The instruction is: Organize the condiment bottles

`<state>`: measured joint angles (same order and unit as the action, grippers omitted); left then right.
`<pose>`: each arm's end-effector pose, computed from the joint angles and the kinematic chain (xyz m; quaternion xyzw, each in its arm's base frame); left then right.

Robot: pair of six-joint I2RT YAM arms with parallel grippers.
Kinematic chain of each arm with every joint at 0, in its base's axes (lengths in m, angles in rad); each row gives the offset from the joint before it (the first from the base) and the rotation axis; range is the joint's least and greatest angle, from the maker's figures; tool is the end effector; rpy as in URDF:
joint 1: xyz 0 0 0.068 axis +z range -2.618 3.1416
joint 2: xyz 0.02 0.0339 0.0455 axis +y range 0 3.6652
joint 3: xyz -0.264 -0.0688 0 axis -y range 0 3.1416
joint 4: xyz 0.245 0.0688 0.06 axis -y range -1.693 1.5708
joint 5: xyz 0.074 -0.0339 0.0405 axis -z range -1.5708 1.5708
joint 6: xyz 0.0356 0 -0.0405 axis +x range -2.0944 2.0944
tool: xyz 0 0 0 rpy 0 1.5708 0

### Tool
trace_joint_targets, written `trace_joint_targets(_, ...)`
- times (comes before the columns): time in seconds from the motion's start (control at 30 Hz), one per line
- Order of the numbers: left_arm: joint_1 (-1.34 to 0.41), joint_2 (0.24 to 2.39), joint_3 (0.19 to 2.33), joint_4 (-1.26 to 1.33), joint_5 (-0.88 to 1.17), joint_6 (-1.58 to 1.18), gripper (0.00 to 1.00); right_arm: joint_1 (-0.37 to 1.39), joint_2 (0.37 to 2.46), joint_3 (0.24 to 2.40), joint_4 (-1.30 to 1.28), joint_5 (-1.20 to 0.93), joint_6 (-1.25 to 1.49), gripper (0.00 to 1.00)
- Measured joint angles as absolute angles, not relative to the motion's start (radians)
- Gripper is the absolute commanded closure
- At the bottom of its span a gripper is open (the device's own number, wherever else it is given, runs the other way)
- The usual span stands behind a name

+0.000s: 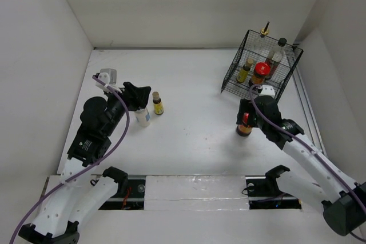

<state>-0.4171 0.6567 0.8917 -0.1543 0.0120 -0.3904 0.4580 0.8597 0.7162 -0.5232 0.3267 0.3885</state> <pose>0.1319 -0.0589 0.3989 0.0135 0.6779 -0.2925 0.6743 0.1696 0.0708 0.2713 0.0402 0.8895 0.0436 0.4530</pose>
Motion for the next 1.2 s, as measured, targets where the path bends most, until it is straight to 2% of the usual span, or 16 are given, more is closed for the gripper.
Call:
trace_joint_targets(0.07,-0.417,0.654,0.892,-0.154,0.012,-0.390,0.45,0.453,0.917,0.710,-0.523,0.315,0.388,0.07)
trace_joint_targets(0.1,-0.417,0.650,0.892,-0.154,0.012,-0.391,0.45,0.452,0.936,0.706,-0.523,0.313,0.387,0.16)
trace_joint_targets(0.17,-0.418,0.650,0.892,-0.154,0.013,-0.390,0.45,0.452,0.959,0.702,-0.522,0.308,0.382,0.24)
trace_joint_targets(0.23,-0.417,0.648,0.892,-0.154,0.015,-0.390,0.45,0.451,0.963,0.696,-0.511,0.312,0.378,0.43)
trace_joint_targets(0.37,-0.417,0.647,0.892,-0.154,0.015,-0.390,0.45,0.451,0.954,0.694,-0.501,0.338,0.369,0.54)
trace_joint_targets(0.57,-0.417,0.647,0.892,-0.154,0.015,-0.390,0.45,0.492,0.863,0.717,-0.547,0.349,0.360,0.56)
trace_joint_targets(0.73,-0.418,0.653,0.892,-0.154,0.022,-0.390,0.45,0.498,0.817,0.855,-0.528,0.390,0.308,0.56)
trace_joint_targets(1.03,-0.417,0.646,0.892,-0.154,0.022,-0.390,0.45,0.197,1.008,1.073,-0.302,0.443,0.204,0.57)
trace_joint_targets(1.2,-0.417,0.646,0.892,-0.154,0.022,-0.390,0.45,0.014,1.130,1.134,-0.260,0.388,0.178,0.58)
